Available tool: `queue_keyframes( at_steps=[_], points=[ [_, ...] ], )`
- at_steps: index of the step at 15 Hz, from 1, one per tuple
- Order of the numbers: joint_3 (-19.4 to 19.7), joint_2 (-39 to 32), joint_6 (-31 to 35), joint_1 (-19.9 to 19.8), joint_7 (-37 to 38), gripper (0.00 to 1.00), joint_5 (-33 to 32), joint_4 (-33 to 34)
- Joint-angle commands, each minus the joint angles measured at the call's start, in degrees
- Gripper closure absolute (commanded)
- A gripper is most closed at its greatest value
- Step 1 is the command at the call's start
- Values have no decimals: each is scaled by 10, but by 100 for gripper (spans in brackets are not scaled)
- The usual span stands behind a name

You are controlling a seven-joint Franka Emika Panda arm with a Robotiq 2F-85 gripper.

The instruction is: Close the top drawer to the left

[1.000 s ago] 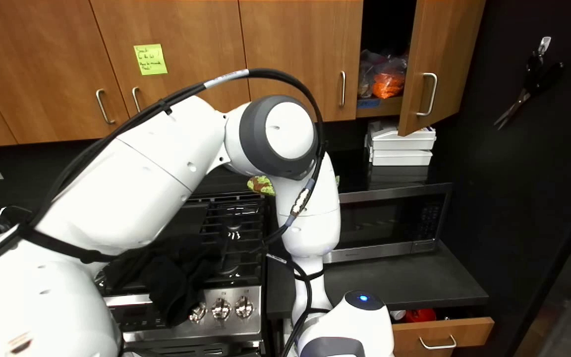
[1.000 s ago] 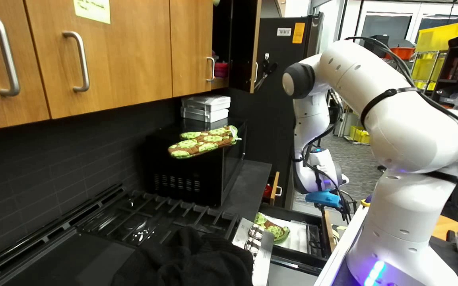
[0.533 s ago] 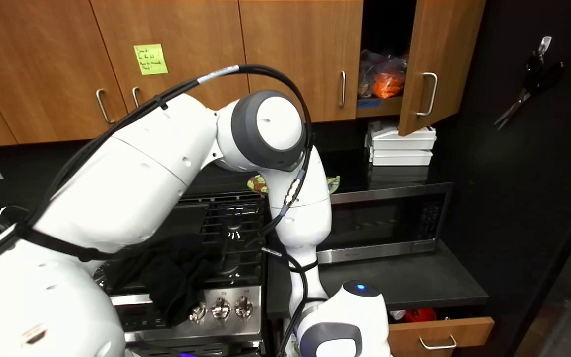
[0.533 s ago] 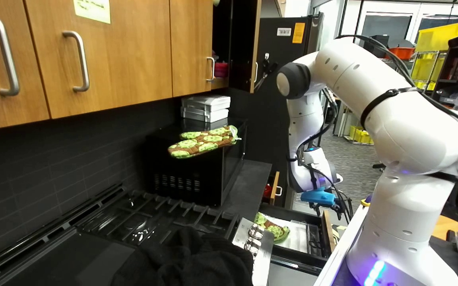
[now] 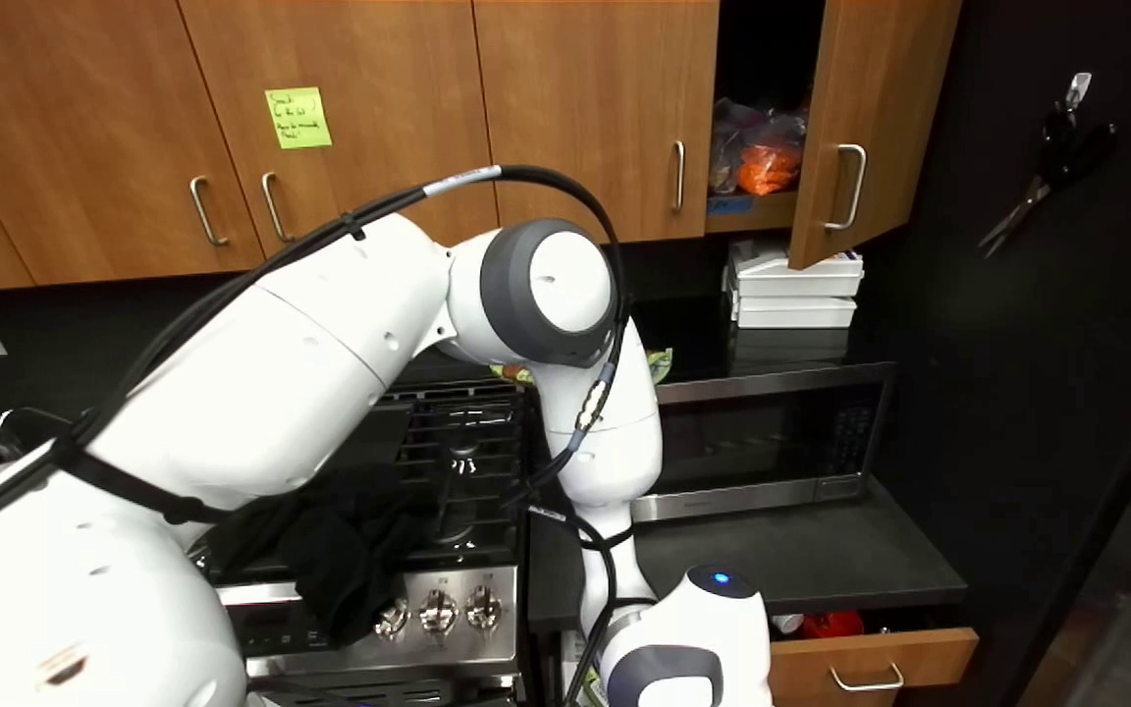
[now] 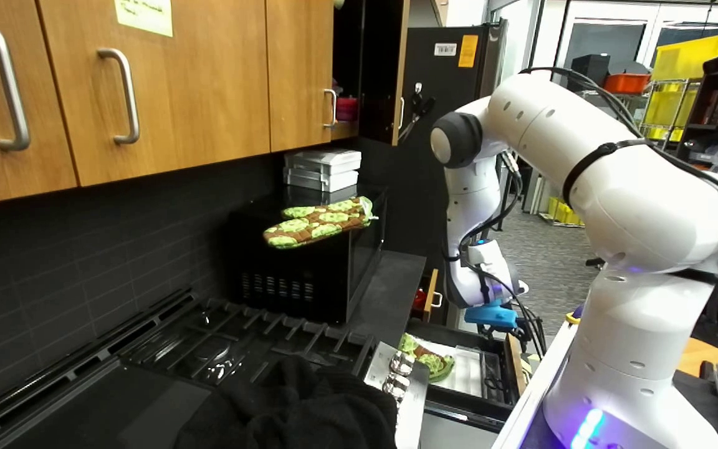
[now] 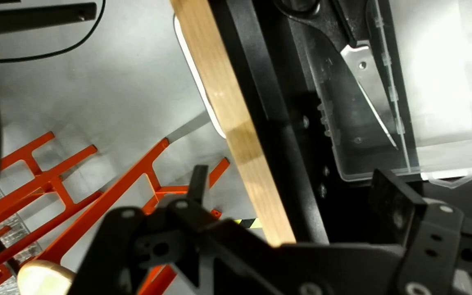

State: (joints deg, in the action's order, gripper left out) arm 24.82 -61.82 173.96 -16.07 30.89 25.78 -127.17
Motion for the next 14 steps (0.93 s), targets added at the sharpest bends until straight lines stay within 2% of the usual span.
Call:
queue_keyframes(
  at_steps=[1, 2, 3, 8, 14],
  points=[
    [-7, -34, -6, -17, -7, 0, 1, 31],
    [-9, -40, -8, -23, -8, 25, 2, 36],
    [-12, -45, -7, -29, -10, 26, 3, 41],
    [-24, -56, 0, -52, -16, 62, 7, 52],
    [-33, -35, 4, -63, -33, 64, 8, 42]
  ],
)
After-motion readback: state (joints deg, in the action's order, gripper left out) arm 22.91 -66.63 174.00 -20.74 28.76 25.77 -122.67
